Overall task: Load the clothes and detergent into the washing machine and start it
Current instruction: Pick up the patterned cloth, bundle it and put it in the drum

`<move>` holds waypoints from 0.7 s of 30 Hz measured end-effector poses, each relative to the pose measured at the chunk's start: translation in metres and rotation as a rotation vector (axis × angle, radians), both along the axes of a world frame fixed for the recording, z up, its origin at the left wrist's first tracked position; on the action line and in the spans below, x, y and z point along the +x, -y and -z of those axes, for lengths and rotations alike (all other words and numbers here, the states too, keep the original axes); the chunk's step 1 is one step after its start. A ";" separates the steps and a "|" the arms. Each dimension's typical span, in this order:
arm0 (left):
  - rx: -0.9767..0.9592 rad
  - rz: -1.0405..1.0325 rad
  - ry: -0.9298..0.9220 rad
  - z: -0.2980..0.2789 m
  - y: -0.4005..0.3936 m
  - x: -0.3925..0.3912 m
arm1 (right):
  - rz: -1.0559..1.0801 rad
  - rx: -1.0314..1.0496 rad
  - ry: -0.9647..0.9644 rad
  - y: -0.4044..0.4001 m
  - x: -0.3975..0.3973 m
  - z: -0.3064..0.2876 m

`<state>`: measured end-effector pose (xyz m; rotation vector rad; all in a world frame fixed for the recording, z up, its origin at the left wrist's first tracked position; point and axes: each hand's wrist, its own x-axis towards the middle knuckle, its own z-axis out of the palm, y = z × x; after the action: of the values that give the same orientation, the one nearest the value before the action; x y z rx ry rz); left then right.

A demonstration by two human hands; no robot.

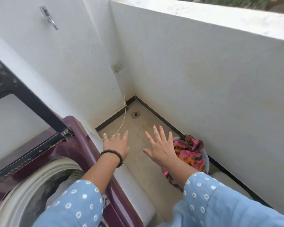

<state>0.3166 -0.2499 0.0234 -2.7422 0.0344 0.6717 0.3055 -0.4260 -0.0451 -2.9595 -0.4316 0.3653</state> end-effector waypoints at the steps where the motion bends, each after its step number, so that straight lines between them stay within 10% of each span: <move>1: -0.031 0.020 0.021 0.005 0.014 0.001 | 0.007 0.006 -0.002 0.005 0.002 0.002; 21: -0.210 0.289 -0.086 0.176 0.161 0.005 | 0.337 0.070 -0.187 0.134 -0.018 0.128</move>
<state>0.3212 -0.4112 -0.1530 -2.8198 0.5390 0.7372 0.2878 -0.5603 -0.1735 -2.8231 0.0751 0.5631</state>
